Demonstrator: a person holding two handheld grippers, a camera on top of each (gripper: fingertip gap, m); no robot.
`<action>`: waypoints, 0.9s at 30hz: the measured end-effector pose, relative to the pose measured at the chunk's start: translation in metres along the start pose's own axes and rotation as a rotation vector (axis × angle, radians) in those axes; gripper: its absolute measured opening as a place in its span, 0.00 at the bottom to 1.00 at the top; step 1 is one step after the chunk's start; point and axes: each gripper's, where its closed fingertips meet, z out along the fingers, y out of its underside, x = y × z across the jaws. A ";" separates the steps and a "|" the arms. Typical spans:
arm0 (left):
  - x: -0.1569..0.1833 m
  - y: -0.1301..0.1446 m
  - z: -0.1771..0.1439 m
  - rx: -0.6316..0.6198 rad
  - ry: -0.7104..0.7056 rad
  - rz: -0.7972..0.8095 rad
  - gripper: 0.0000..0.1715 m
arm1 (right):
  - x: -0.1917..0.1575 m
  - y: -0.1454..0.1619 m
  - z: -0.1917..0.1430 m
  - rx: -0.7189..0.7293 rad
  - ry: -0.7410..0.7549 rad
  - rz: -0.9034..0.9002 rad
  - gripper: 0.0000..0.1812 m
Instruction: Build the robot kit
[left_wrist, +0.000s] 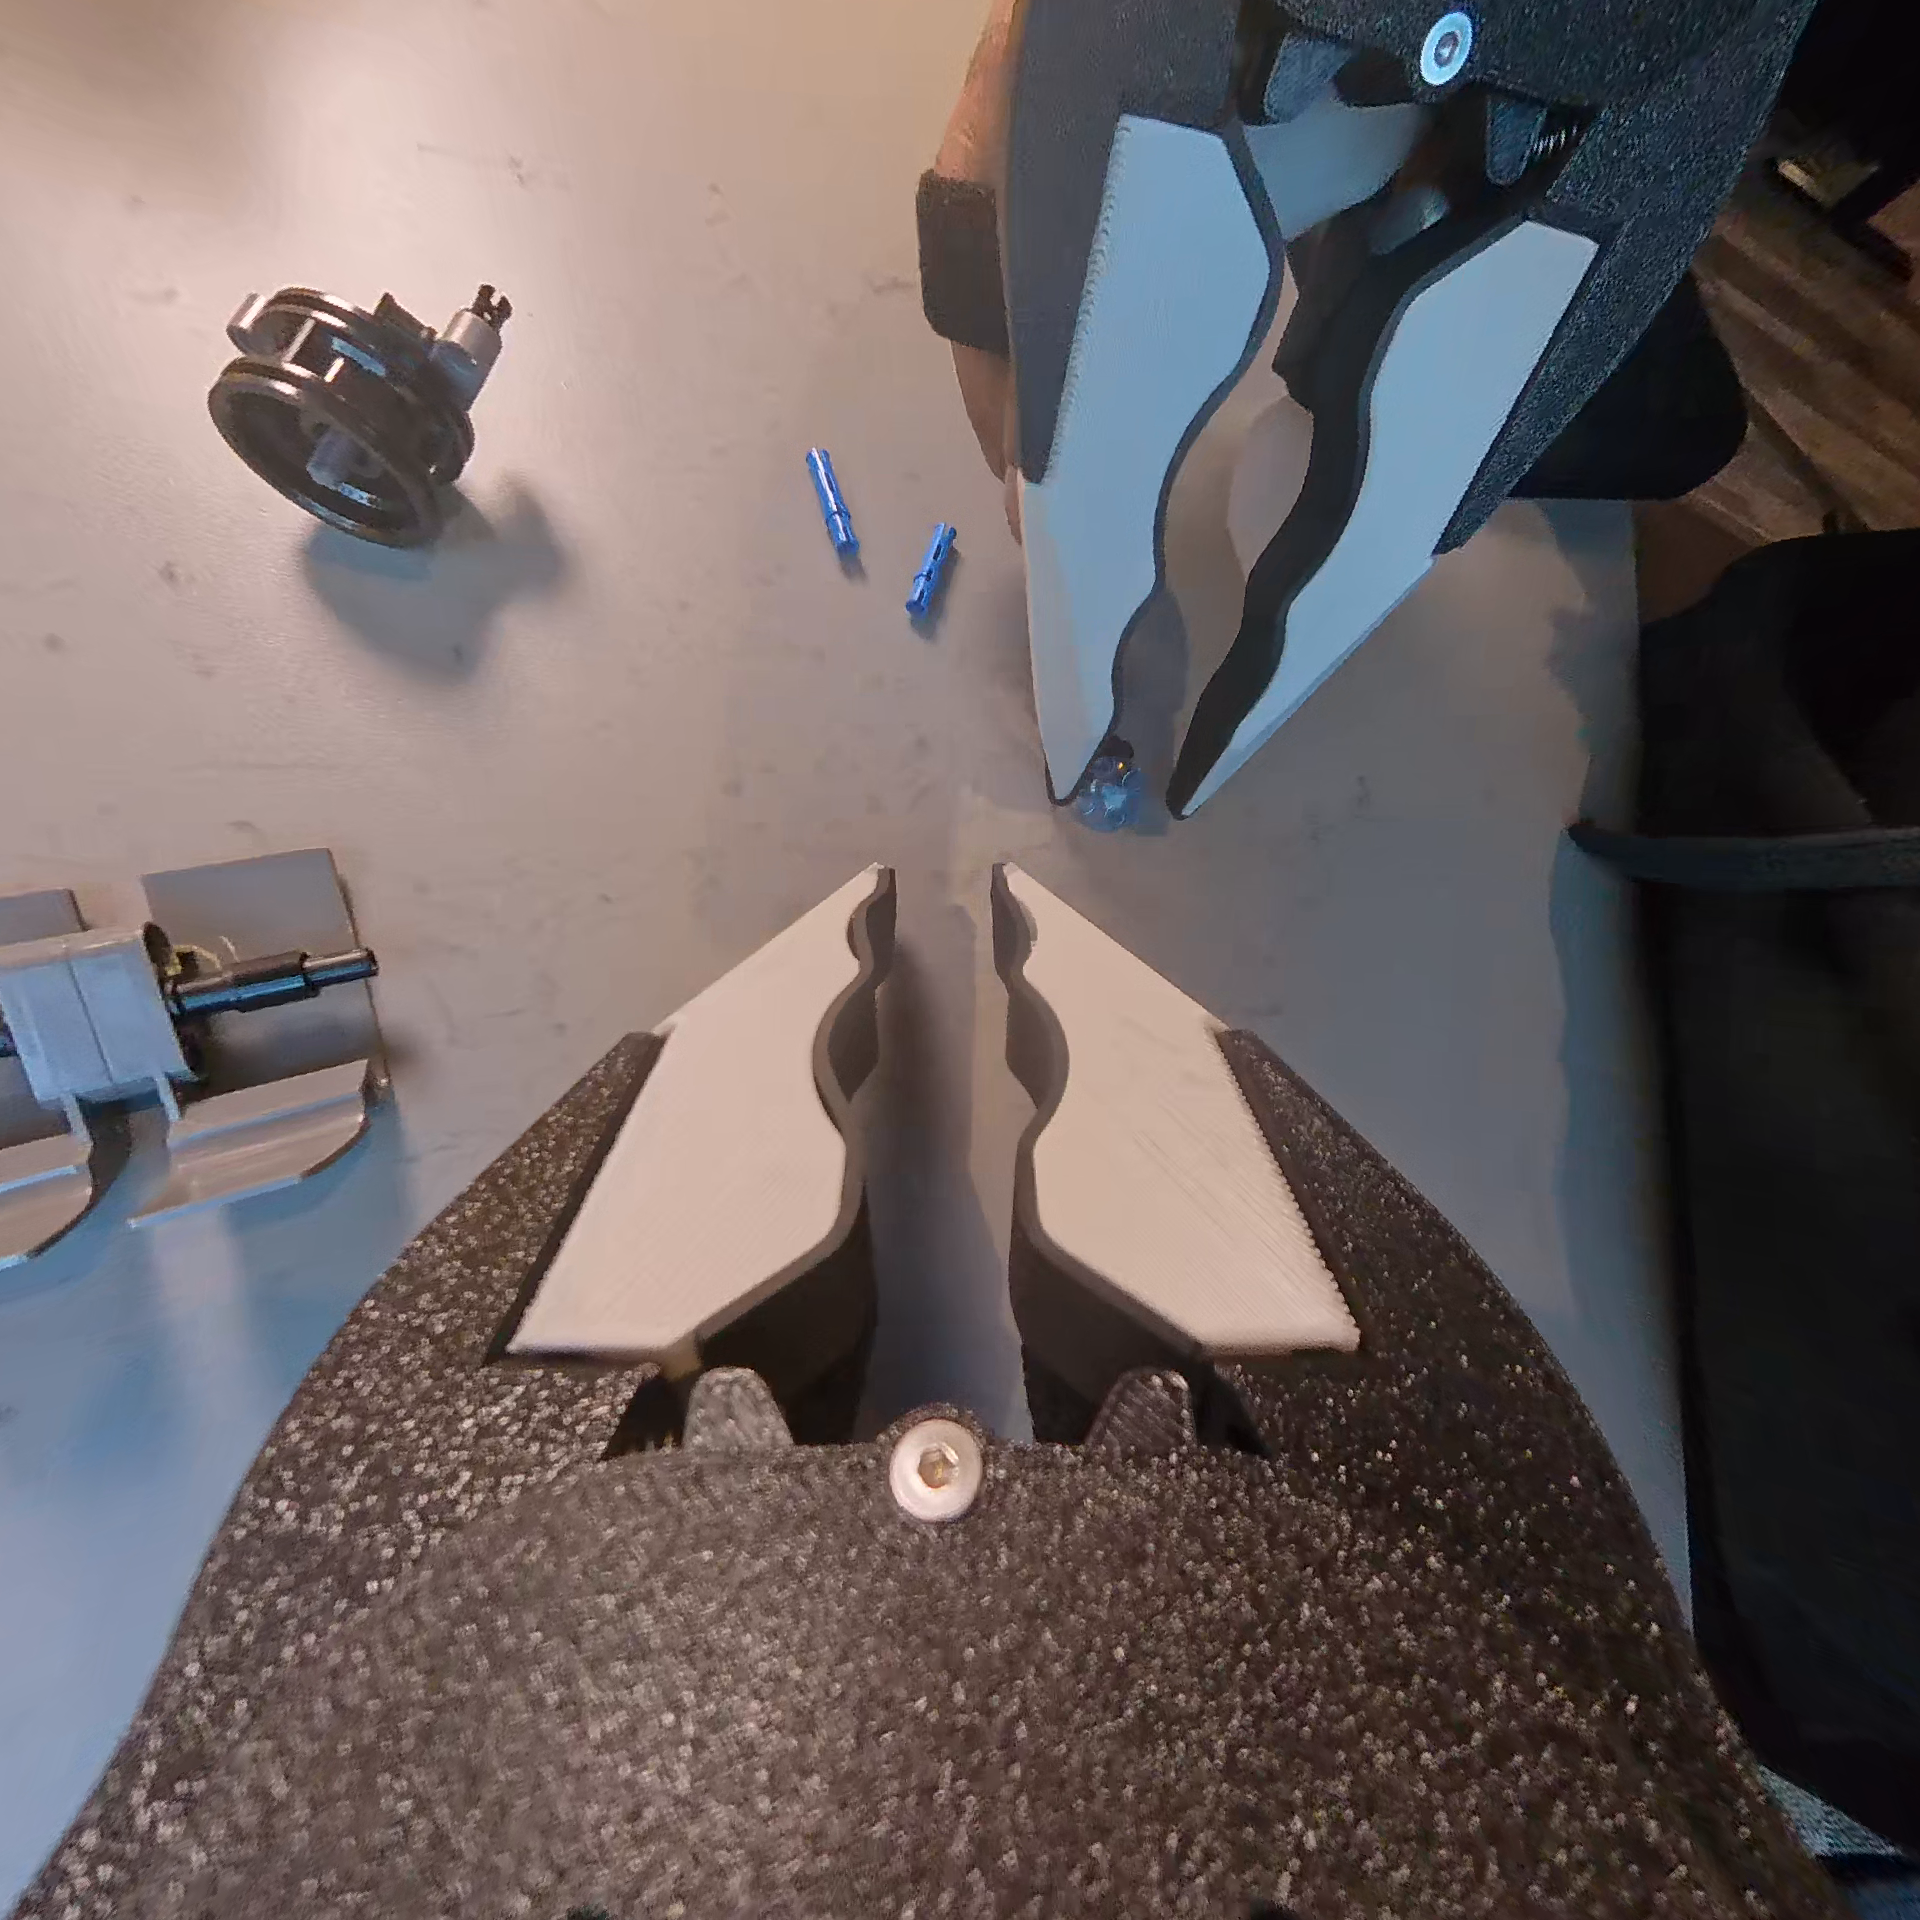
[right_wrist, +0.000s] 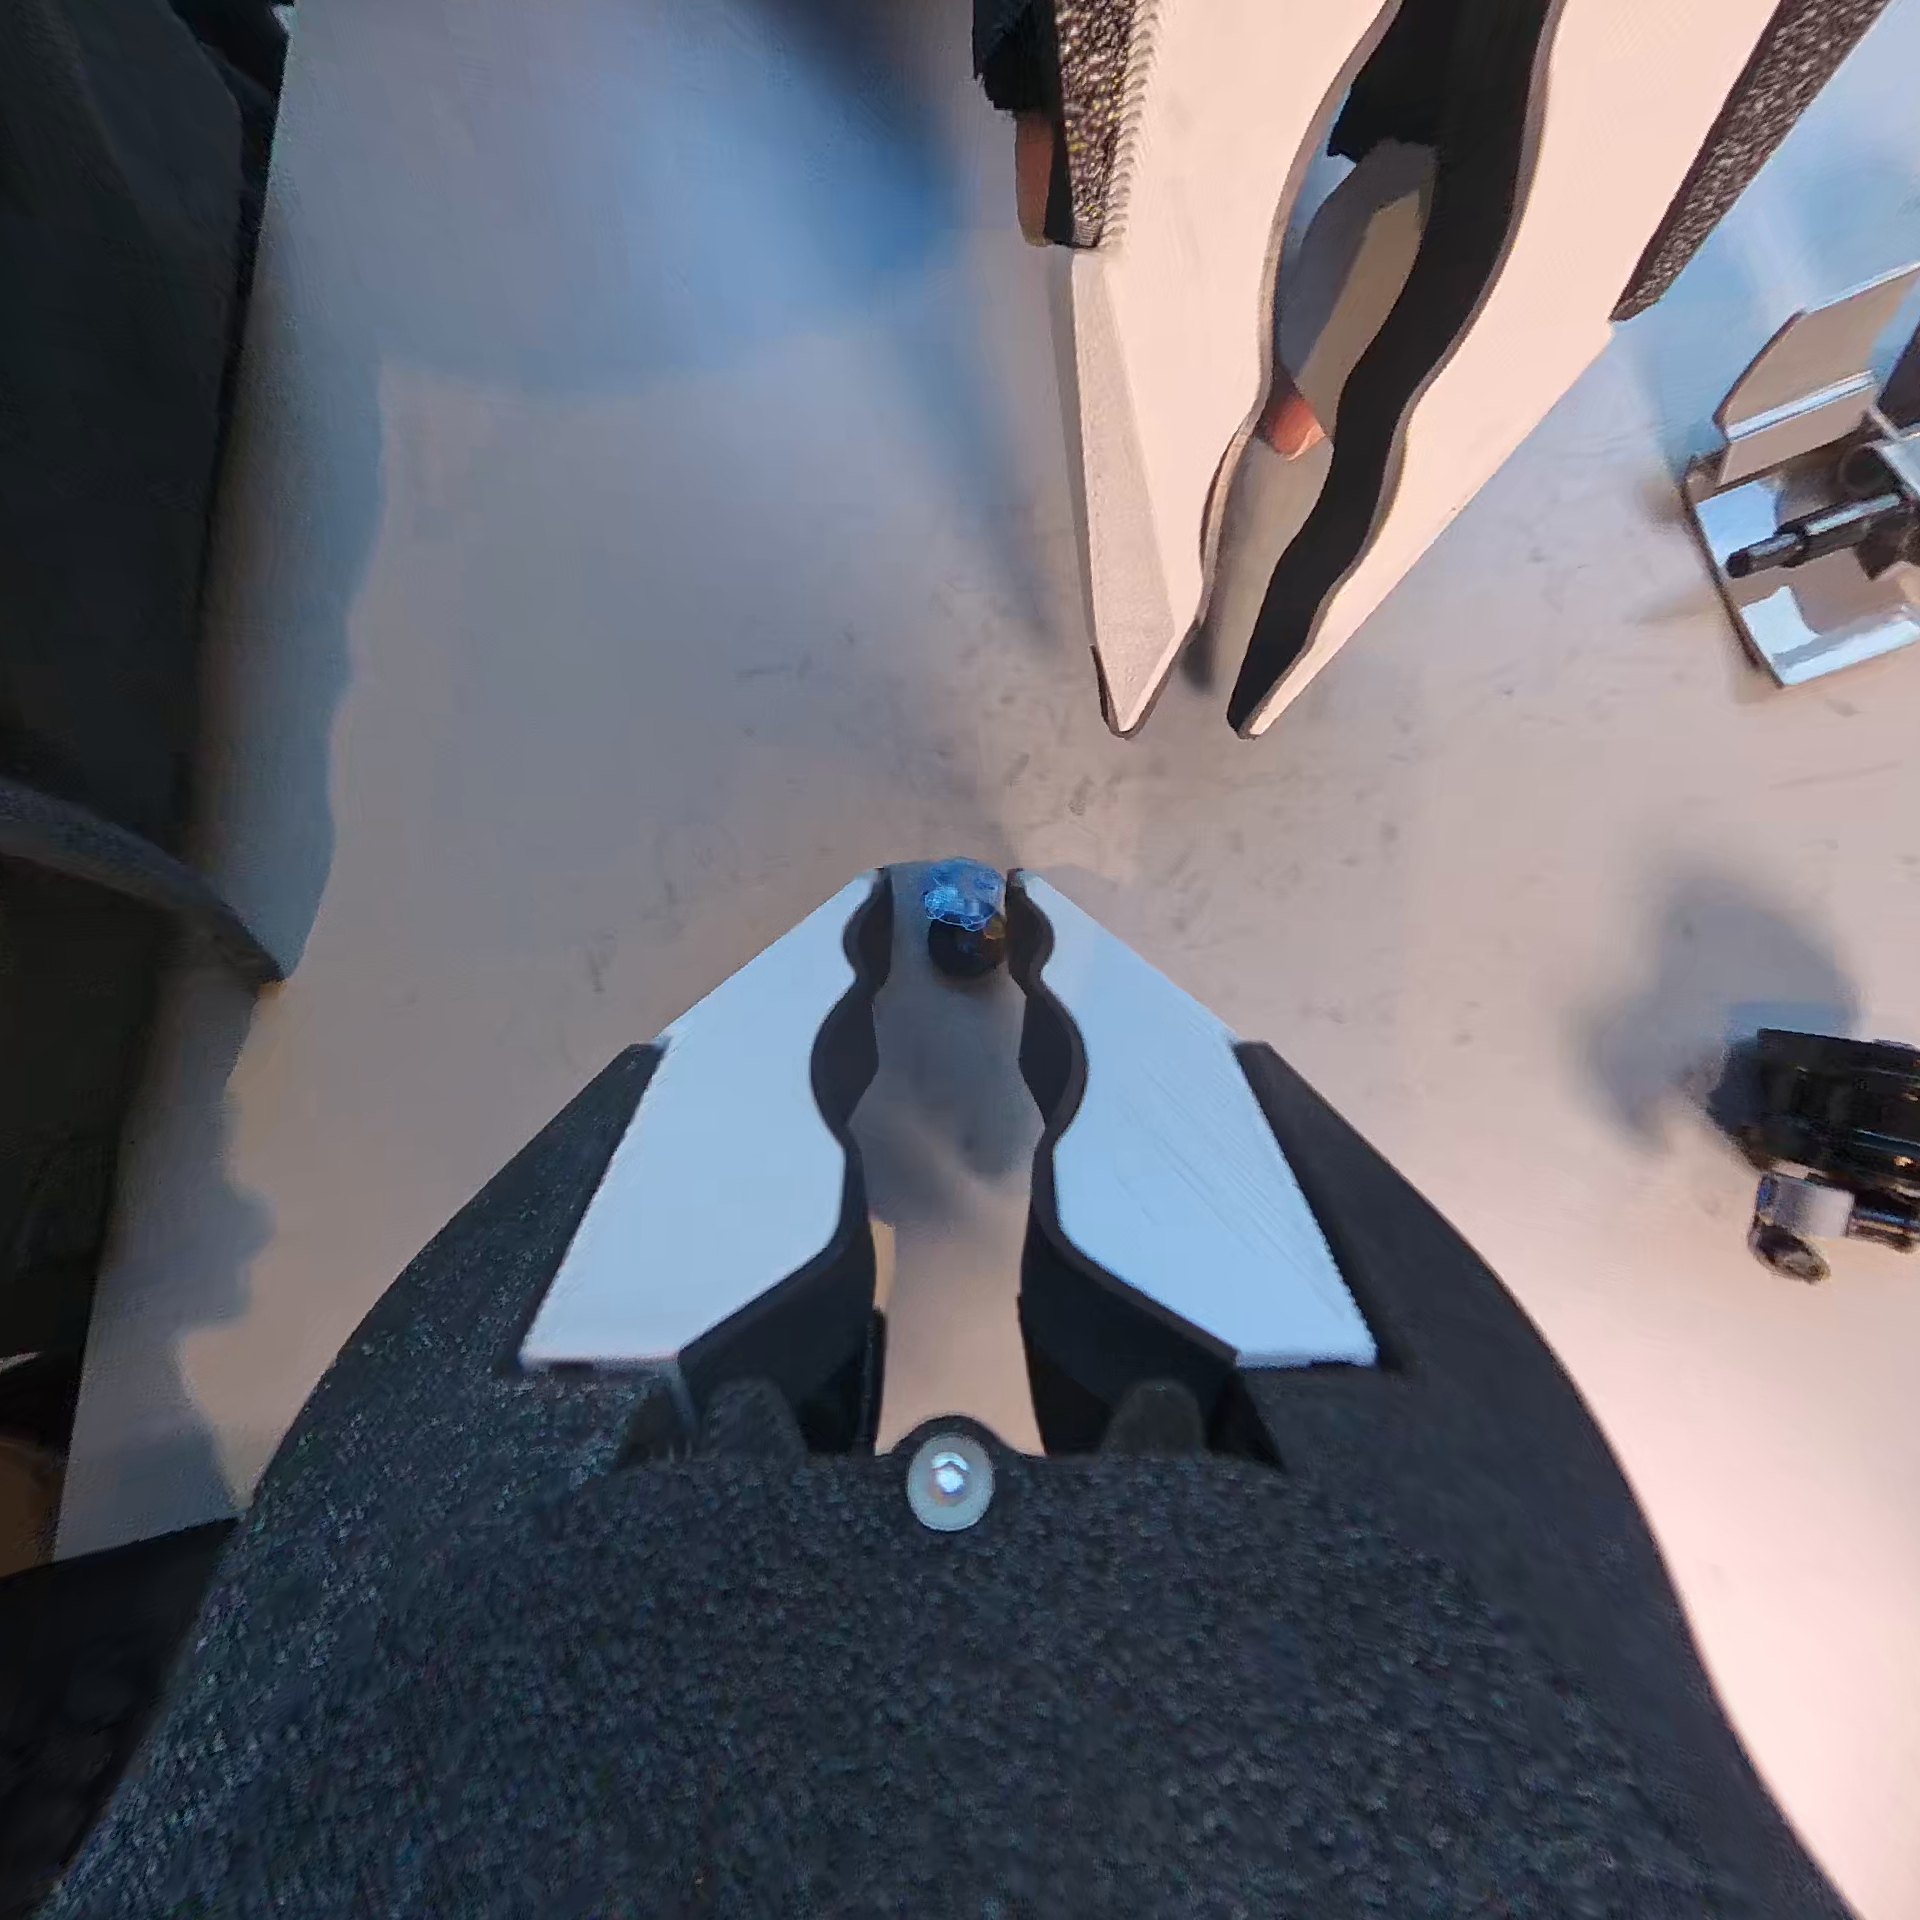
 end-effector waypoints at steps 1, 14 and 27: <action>0.000 0.000 0.000 0.002 0.001 -0.001 0.10 | 0.000 0.000 0.000 0.008 0.010 0.003 0.09; 0.002 -0.003 0.002 0.020 0.018 -0.016 0.10 | 0.007 0.004 -0.016 0.263 0.448 0.337 0.09; 0.014 -0.005 0.010 0.019 0.042 0.021 0.10 | 0.006 0.011 -0.009 0.197 0.487 0.361 0.10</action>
